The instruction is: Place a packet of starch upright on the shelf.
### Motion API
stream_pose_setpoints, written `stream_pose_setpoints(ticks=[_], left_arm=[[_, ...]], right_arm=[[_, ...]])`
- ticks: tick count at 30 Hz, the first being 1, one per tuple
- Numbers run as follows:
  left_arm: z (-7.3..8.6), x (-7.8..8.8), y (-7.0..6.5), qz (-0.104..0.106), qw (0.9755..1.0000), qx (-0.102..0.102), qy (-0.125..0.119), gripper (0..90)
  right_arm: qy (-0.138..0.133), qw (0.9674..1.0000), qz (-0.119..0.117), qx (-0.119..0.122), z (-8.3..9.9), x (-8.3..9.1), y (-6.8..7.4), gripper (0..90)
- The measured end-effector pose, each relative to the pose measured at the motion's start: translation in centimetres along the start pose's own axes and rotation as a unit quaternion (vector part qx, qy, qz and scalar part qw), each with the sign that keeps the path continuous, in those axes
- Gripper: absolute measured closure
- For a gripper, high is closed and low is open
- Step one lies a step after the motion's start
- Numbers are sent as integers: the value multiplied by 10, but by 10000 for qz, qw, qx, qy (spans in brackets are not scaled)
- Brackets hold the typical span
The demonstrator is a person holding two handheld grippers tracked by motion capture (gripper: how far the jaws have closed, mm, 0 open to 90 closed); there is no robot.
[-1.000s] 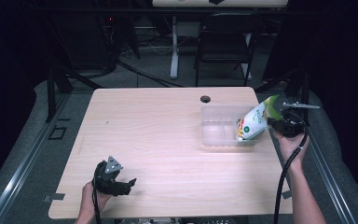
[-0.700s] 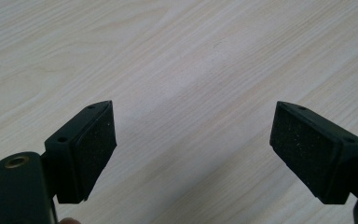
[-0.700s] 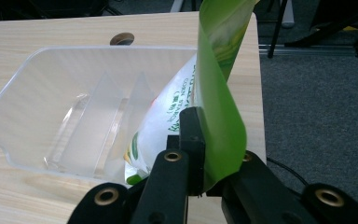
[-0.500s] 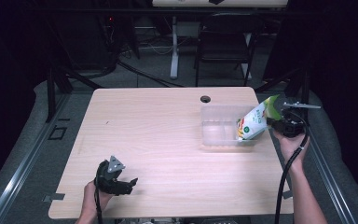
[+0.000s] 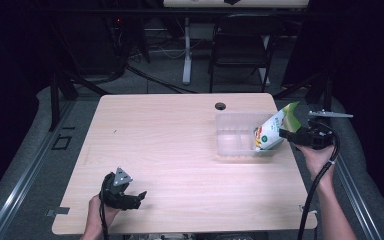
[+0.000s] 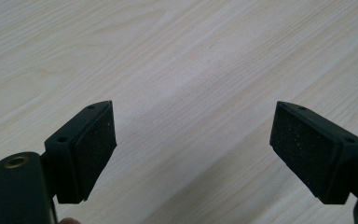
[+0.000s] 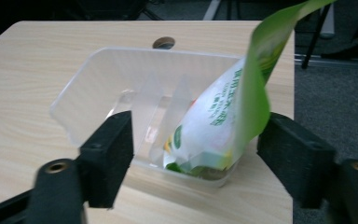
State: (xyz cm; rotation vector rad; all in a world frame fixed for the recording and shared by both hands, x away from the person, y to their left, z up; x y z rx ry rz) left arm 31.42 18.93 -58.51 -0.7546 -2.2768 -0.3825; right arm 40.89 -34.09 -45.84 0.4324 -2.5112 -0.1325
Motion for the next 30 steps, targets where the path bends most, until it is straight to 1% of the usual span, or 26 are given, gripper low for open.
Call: stream_pose_setpoints(ticks=[2, 3, 5, 9, 11, 15, 16, 18, 20, 21, 22, 23, 25, 26, 28, 29, 30], left_arm=[[0, 0, 0, -14, 10000, 14, -6, 142], [0, 0, 0, 4, 10000, 13, 4, 143], [0, 1, 0, 22, 10000, 12, 11, 143], [0, 0, 0, 11, 10000, 10, -7, 142], [0, 0, 0, 3, 10000, 10, -8, 142], [0, -1, -1, 11, 10000, 7, -3, 143], [0, -1, -1, -8, 10000, 2, -4, 142], [0, -1, -1, -9, 10000, 4, -4, 142], [0, -1, -1, -10, 10000, 3, -6, 142], [0, -1, -1, -7, 10000, 8, -12, 142], [0, -1, -1, -9, 10000, 6, -9, 143], [0, 0, -1, 19, 10000, 10, 14, 142], [0, -1, -1, -2, 10000, 0, -8, 142], [0, 0, -1, 1, 10000, 8, -20, 142], [-1, 1, -1, 7, 10000, -11, -22, 142], [-1, 1, -1, 10, 10000, -21, -33, 142], [-1, 1, -1, 12, 10000, -13, -39, 142]], right_arm=[[13, 10000, -38, 77, 2, 6, 5, 155], [19, 9999, -94, 122, 3, 9, 7, 142], [1, 9996, -244, 123, 7, 15, 12, 120], [84, 9987, -365, 339, 19, 27, 21, 44], [131, 9978, -499, 415, 26, 31, 27, 8], [297, 9948, -811, 538, 45, 34, 41, 0], [327, 9942, -860, 553, 50, 34, 45, 0], [480, 9926, -878, 691, 62, 32, 53, 0], [646, 9906, -941, 756, 75, 28, 59, 0], [689, 9895, -981, 807, 81, 26, 62, 0], [697, 9891, -1021, 795, 87, 23, 65, 0], [775, 9879, -1032, 856, 94, 21, 67, 0], [966, 9845, -1104, 959, 106, 14, 69, 0], [1062, 9826, -1191, 952, 113, 10, 69, 0], [1182, 9812, -1239, 896, 124, 4, 69, 0], [1275, 9793, -1267, 932, 128, 2, 69, 0], [1324, 9782, -1264, 984, 131, 0, 68, 0]])
Point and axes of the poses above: each handheld gripper's, and its own axes: x roughly backward along the jaws, z roughly out of its underside, y roughly to its left, the point moved 5 cm from there along -x, roughly forward along the jaws, and after that the axes turned 5 degrees about -y, right-handed, at the moved point
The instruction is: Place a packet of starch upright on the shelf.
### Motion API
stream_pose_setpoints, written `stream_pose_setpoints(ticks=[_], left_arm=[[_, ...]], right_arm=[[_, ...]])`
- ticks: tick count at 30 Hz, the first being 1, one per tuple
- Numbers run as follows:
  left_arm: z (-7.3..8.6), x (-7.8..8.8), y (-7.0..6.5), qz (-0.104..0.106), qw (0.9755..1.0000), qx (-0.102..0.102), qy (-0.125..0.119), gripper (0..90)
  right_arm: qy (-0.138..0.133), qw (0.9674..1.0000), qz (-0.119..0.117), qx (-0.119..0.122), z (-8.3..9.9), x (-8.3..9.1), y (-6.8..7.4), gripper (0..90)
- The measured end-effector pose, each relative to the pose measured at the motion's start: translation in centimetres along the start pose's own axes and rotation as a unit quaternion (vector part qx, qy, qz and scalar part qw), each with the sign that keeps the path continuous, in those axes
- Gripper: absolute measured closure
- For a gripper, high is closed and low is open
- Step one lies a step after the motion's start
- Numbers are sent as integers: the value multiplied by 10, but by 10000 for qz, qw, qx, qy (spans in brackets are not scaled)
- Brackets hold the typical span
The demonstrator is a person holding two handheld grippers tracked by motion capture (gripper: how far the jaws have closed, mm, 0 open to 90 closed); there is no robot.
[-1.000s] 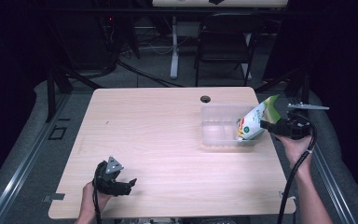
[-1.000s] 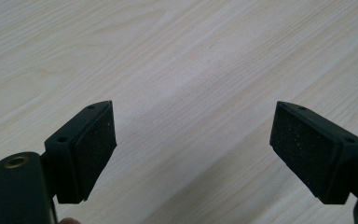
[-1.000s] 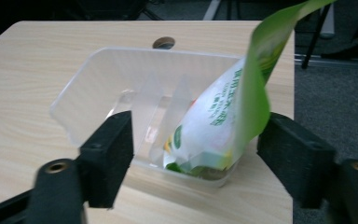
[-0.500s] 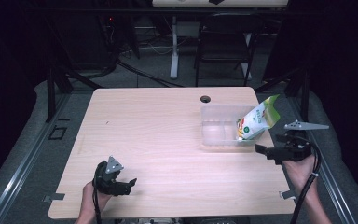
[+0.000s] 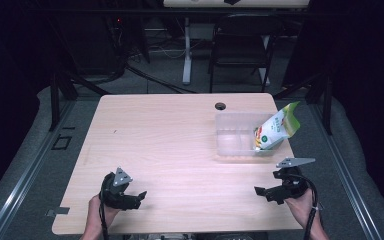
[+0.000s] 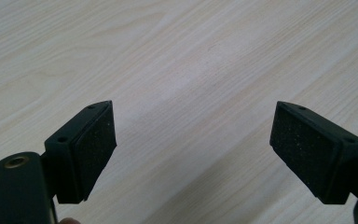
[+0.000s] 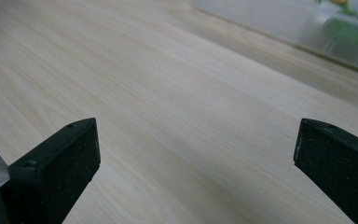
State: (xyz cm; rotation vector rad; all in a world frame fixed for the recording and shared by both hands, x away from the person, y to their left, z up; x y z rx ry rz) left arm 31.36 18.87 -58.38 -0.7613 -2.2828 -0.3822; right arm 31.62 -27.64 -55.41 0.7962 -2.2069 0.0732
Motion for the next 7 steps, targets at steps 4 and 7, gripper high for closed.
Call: stream_pose_setpoints(ticks=[4, 7], left_arm=[[0, 1, 1, 23, 10000, 4, 11, 142], [-1, 2, 1, 30, 10000, 17, -23, 141]], right_arm=[[-4, 10000, -62, -30, 3, -3, 0, 0], [-26, 9999, -88, -71, 4, -4, -2, 2]])
Point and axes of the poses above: each handheld gripper's, and its own axes: x roughly backward along the jaws, z roughly out of its underside, y roughly to its left, the point moved 5 cm from there along -x, roughly forward along the jaws, and after that the axes turned 5 degrees about -y, right-handed, at the moved point
